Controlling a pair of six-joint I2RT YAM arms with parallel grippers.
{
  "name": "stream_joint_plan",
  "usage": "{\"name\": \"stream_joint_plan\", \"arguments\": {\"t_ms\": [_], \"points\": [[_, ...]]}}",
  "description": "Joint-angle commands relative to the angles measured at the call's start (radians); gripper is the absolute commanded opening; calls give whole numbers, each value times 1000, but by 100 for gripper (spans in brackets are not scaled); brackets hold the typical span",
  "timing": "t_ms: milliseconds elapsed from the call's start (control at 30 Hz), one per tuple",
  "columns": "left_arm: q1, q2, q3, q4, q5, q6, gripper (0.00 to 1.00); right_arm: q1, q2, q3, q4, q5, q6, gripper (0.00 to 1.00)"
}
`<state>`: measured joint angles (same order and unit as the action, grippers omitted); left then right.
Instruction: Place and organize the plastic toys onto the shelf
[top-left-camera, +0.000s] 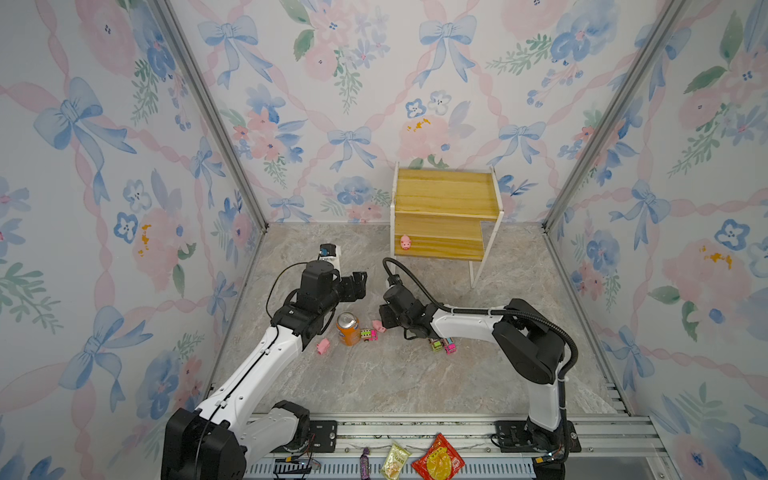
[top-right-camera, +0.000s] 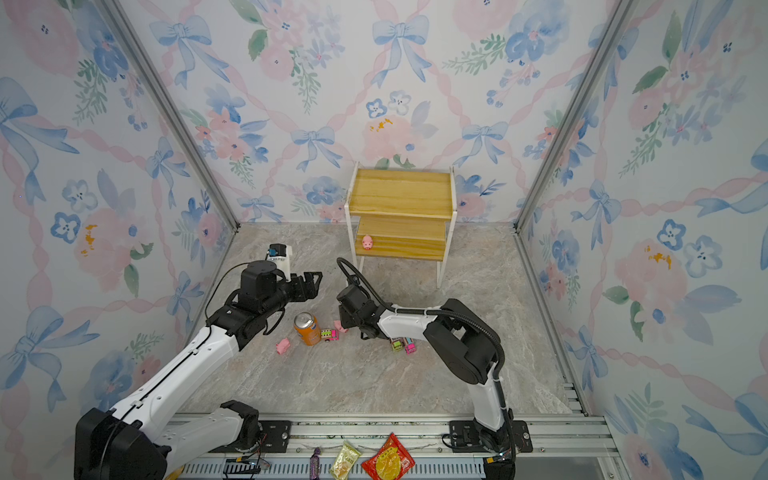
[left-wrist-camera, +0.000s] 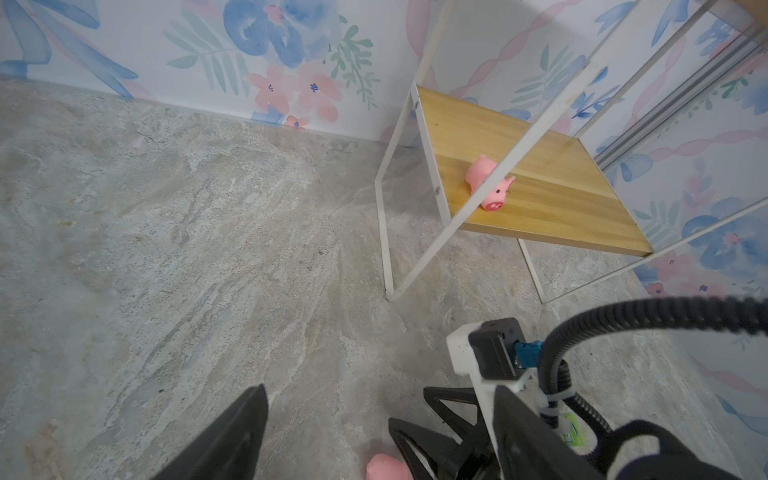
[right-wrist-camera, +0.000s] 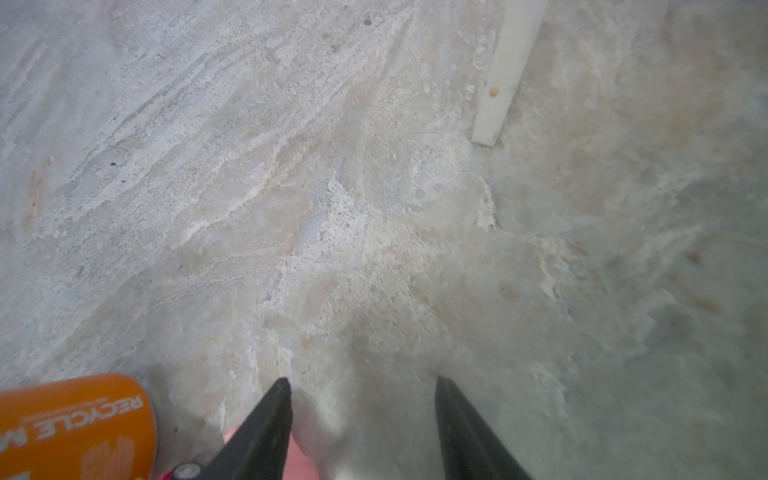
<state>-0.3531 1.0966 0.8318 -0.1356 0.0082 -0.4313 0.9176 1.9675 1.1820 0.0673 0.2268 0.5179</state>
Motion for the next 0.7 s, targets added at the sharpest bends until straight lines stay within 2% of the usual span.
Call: {"name": "stream_joint_plan", "arguments": {"t_ms": [0, 233, 500, 667], "points": [[6, 2, -15, 8, -2, 11, 86, 3, -87, -88, 116, -22, -79, 59], [5, 1, -16, 8, -4, 11, 86, 6, -198, -276, 291, -114, -212, 60], [6, 0, -16, 8, -7, 12, 86, 10, -172, -286, 357, -220, -319, 60], [6, -2, -17, 8, -8, 12, 86, 8, -147, -262, 333, -285, -358, 58]]}}
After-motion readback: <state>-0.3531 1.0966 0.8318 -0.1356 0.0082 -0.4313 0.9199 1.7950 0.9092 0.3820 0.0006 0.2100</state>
